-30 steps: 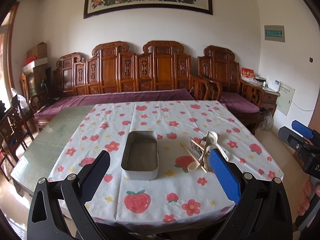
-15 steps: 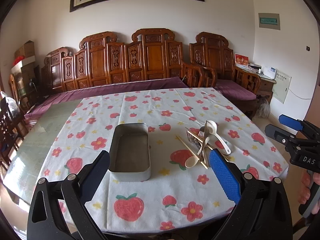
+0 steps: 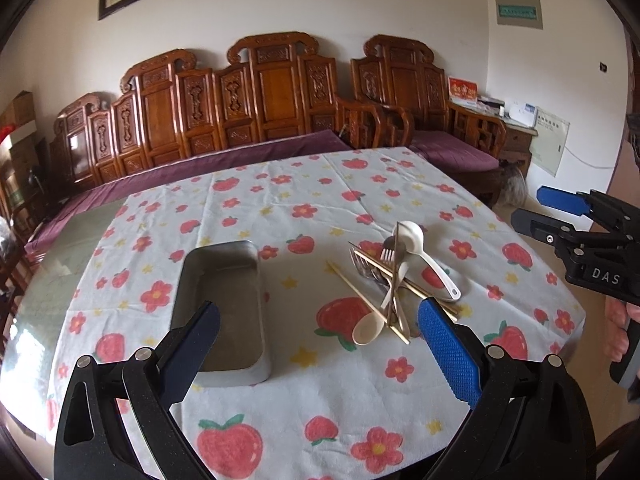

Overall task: Organize utensils
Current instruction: 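Reach the left gripper into the utensil pile and grasp a wooden chopstick, then lift the chopstick with the left gripper while the right gripper grasps another wooden chopstick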

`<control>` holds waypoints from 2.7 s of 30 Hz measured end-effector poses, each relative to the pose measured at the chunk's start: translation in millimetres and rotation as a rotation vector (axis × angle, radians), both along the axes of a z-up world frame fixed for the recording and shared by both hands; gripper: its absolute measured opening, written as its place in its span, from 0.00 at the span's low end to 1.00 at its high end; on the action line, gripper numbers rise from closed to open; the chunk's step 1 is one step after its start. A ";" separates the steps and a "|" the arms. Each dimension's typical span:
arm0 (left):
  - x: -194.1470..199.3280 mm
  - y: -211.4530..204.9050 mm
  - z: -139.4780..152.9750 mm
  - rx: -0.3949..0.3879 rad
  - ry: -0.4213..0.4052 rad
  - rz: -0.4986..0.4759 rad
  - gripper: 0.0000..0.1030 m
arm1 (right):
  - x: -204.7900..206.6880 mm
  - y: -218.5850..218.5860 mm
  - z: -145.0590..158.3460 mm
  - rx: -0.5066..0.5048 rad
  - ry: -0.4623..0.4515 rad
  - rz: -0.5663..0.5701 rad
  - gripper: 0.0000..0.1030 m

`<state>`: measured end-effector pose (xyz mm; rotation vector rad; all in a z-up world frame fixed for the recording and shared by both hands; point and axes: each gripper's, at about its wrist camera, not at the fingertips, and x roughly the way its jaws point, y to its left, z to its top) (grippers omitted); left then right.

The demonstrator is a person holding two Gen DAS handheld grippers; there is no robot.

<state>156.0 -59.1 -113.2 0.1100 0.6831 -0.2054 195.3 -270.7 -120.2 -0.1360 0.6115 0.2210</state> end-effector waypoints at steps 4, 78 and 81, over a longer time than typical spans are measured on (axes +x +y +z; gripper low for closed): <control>23.4 -14.7 -21.5 -0.006 0.060 -0.036 0.87 | 14.2 -9.6 -21.5 0.024 0.052 -0.012 0.67; 50.0 -10.8 -63.4 -0.128 0.143 -0.151 0.04 | 56.3 29.8 -133.2 0.109 0.289 0.079 0.36; 46.2 -4.0 -59.1 -0.129 0.133 -0.142 0.04 | 65.7 45.8 -140.3 0.128 0.310 0.121 0.28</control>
